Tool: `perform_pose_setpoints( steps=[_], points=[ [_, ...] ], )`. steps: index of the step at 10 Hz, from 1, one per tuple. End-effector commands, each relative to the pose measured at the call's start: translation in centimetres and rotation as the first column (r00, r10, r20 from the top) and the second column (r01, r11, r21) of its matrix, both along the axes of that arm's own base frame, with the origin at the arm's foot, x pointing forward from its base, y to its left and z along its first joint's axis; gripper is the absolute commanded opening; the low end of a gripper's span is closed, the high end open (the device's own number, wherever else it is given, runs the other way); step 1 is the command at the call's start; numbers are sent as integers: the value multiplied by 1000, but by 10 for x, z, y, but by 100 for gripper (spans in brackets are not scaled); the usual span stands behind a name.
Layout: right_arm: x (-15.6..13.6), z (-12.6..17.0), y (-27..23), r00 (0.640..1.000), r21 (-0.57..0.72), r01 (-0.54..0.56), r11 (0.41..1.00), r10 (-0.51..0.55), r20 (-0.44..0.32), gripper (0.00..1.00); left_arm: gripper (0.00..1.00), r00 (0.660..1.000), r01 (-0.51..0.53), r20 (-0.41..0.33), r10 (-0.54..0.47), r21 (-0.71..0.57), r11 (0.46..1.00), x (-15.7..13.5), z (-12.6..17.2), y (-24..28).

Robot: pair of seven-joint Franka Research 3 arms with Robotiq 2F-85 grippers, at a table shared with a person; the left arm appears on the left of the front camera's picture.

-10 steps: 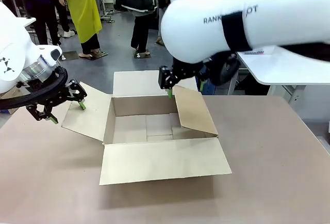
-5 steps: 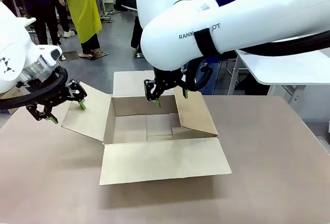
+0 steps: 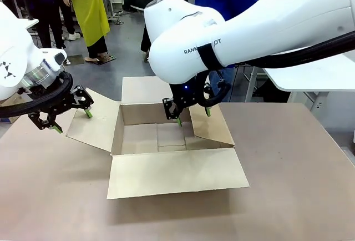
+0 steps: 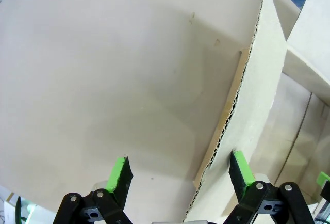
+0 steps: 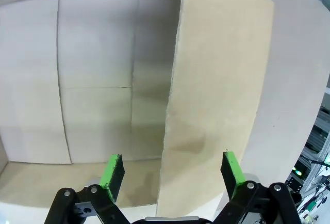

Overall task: Pack the gift set into the box.
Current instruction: Place both hands on the side flaps of the Package Box and spread them outward.

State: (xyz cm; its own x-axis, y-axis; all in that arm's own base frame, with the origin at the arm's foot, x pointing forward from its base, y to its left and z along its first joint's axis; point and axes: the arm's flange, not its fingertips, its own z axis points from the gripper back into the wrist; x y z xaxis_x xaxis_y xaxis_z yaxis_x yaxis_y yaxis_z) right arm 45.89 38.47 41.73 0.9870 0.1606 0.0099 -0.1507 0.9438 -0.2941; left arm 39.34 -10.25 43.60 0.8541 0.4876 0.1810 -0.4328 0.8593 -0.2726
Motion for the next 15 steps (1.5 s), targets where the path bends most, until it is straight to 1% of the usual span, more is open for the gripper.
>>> perform_pose_setpoints(
  steps=[1,4,5,7,8,10,11,13,15],
  points=[
    [-4,-1,1,998,-45,14,999,-11,67,100,98,1000,-11,-2,11,21,1000,0,3,1],
    [-5,1,-10,993,-118,41,992,-28,111,100,98,1000,-11,-2,11,21,1000,0,3,1],
    [-8,5,-17,993,-118,53,992,-39,114,100,98,1000,-11,-2,11,21,1000,0,3,1],
    [-19,25,-41,989,-103,83,991,-69,132,100,98,1000,-11,-2,11,21,1000,0,3,1],
    [-25,37,-54,981,-126,126,984,-106,160,100,98,1000,-11,-2,11,21,1000,0,3,1],
    [-29,56,-80,972,-67,155,986,-140,187,100,98,1000,-11,-2,11,21,1000,0,3,1],
    [-28,62,-96,975,-13,141,990,-137,175,100,98,1000,-11,-2,11,21,1000,0,3,1],
    [-26,66,-137,975,65,153,986,-161,153,100,98,1000,-11,-2,11,21,1000,0,3,1],
    [-29,63,-183,963,157,188,970,-213,167,100,98,1000,-11,-2,11,21,1000,0,3,1]
  ],
)
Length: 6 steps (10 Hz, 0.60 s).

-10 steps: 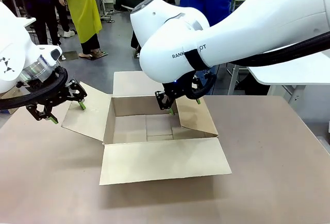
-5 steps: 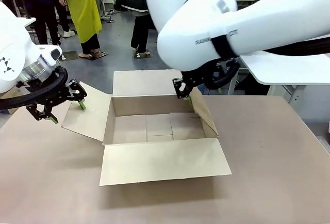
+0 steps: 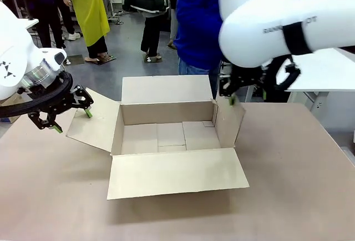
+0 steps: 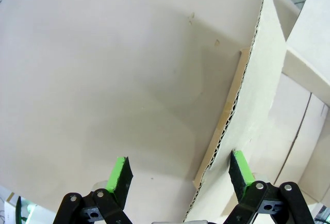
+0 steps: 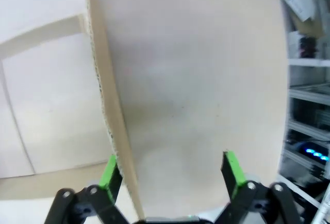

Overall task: Pack the gift set into the box.
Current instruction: Place both hands on the side flaps of the Package Box and spread them outward.

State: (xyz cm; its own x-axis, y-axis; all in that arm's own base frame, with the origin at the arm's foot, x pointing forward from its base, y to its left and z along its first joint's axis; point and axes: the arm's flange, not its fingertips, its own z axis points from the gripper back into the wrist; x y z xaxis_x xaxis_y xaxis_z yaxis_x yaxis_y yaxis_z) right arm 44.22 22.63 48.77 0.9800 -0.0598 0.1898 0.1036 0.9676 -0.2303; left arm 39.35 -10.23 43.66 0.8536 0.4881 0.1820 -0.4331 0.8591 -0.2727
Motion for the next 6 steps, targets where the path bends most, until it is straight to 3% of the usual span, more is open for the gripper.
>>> perform_pose_setpoints(
  steps=[1,4,5,6],
  points=[
    [-13,-16,-44,1000,113,-5,994,1,32,100,98,1000,-10,-3,10,21,1000,0,2,1],
    [-14,-53,-101,995,352,-60,934,26,101,100,98,1000,-10,-3,10,21,1000,0,2,1],
    [-4,-24,-68,997,151,36,988,-46,63,100,98,1000,-10,-3,10,21,1000,0,2,1],
    [-4,-24,-68,997,151,36,988,-46,63,100,98,1000,-10,-3,10,21,1000,0,2,1]
  ],
)
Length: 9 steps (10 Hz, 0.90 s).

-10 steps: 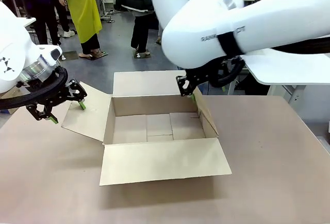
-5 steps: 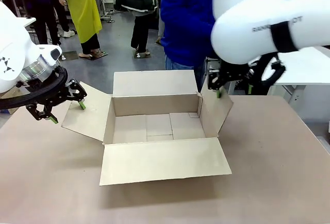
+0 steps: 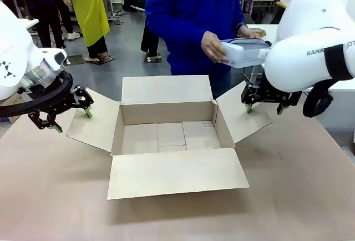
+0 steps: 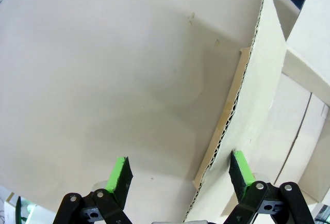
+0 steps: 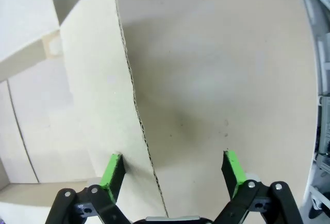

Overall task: Pack the gift set into the box.
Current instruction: Place both hands on the side flaps of the Package Box and spread them outward, then lift both hands away from the flaps of the Package Box.

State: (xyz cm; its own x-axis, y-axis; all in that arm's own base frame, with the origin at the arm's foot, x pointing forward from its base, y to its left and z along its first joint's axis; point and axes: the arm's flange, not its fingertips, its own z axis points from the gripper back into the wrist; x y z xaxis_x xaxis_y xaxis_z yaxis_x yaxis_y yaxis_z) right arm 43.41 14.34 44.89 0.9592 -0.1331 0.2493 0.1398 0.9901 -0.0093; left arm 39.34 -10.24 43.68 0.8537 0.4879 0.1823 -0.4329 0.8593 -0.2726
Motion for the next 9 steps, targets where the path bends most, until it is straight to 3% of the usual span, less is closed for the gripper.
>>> perform_pose_setpoints(
  steps=[1,9],
  points=[
    [4,15,15,1000,-64,14,998,-15,-18,100,98,1000,-10,-3,11,21,1000,0,2,1],
    [4,15,15,1000,-64,14,998,-15,-18,100,98,1000,-10,-3,11,21,1000,0,2,1]
  ],
)
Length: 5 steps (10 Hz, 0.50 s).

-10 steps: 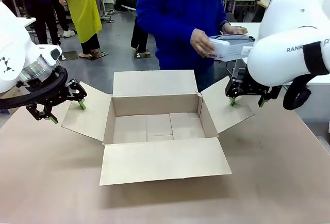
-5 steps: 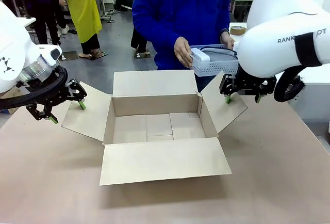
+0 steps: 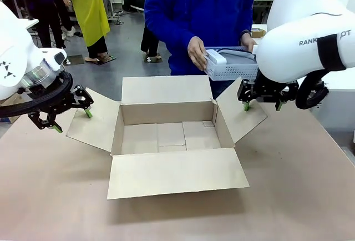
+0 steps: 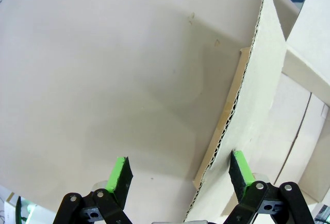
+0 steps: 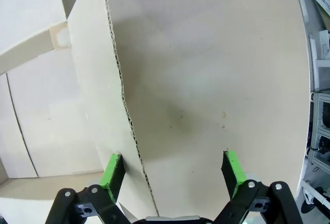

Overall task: Pack the gift set into the box.
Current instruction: Lift both hands away from the flaps of the Package Box.

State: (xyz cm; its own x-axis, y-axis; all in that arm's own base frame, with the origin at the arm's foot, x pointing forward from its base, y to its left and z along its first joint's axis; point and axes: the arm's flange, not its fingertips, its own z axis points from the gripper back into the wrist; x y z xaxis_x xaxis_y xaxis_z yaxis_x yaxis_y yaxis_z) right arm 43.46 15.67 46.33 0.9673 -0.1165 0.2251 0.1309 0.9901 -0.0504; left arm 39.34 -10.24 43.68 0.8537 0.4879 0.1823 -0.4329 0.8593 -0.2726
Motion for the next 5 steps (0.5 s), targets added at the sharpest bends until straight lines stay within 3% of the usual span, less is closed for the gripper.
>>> perform_pose_setpoints(
  steps=[1,5],
  points=[
    [3,1,2,1000,-26,22,999,-22,12,100,98,1000,-10,-3,10,21,1000,0,2,1],
    [3,1,2,1000,-26,22,999,-22,12,100,98,1000,-10,-3,10,21,1000,0,2,1]
  ],
)
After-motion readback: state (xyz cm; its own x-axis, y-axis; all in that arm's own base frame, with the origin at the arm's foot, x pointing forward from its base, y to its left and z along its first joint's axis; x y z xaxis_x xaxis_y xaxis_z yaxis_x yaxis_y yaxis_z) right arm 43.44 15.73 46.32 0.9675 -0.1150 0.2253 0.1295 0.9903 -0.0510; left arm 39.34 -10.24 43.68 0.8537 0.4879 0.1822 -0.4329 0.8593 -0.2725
